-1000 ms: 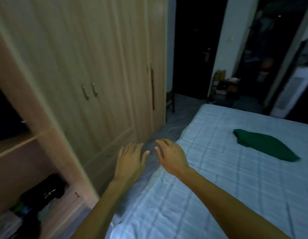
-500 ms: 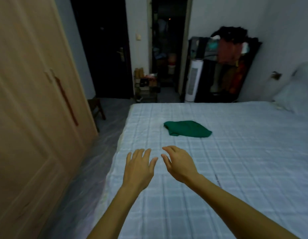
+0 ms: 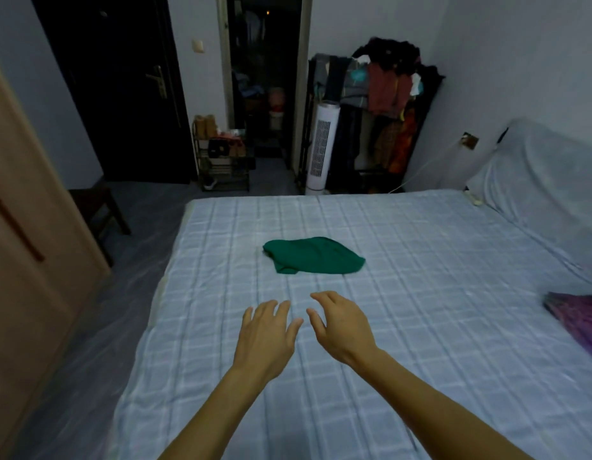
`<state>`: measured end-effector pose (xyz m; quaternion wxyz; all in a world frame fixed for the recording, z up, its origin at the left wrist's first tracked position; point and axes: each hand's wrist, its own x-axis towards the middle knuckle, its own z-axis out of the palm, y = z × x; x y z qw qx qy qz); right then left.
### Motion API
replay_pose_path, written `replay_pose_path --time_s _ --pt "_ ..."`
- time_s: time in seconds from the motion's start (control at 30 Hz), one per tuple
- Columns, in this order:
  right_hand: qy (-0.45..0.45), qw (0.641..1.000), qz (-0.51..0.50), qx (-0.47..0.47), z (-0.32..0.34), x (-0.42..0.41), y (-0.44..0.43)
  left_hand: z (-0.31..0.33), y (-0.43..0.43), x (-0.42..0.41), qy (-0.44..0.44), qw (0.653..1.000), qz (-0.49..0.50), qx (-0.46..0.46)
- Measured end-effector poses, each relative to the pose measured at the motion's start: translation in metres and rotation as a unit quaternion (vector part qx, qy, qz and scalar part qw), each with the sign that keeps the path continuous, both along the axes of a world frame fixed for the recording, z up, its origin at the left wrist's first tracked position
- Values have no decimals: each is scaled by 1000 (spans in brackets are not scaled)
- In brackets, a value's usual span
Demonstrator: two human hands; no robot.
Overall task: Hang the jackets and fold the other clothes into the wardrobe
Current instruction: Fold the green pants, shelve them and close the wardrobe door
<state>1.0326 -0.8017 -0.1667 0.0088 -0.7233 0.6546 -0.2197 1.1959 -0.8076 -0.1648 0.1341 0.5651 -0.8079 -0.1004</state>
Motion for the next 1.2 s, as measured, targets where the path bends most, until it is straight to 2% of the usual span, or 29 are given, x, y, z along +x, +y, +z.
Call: replay_pose_path --time_s 0.2,0.33,0.47,0.53,0.63,0.8,0.87,0.97,1.1,1.2 --pt "3 999 -20 37 -81 -44 -101 -75 -101 -42 -44 998 -4 36" --pt "4 997 -41 72 -157 -73 -170 -149 -188 -66 -37 999 6 27" --pt "8 994 -42 104 -231 -96 -244 -224 -273 -85 -59 996 17 58" --pt "23 992 -31 117 -268 -102 -280 -262 -310 -96 -64 995 19 76" --pt "43 989 -7 140 -320 -103 -324 -322 -358 -109 -125 986 32 107" --pt "108 984 14 141 -393 -100 -392 -410 -422 -121 -127 980 43 148" --pt "141 984 6 108 -416 -97 -424 -441 -435 -123 -134 977 39 164" --pt "176 982 -11 70 -433 -92 -474 -470 -437 -125 -174 974 35 140" --pt "192 974 -67 99 -448 -77 -526 -477 -446 -125 -157 980 37 113" --pt "175 979 -95 50 -455 -69 -533 -480 -447 -125 -148 981 38 116"
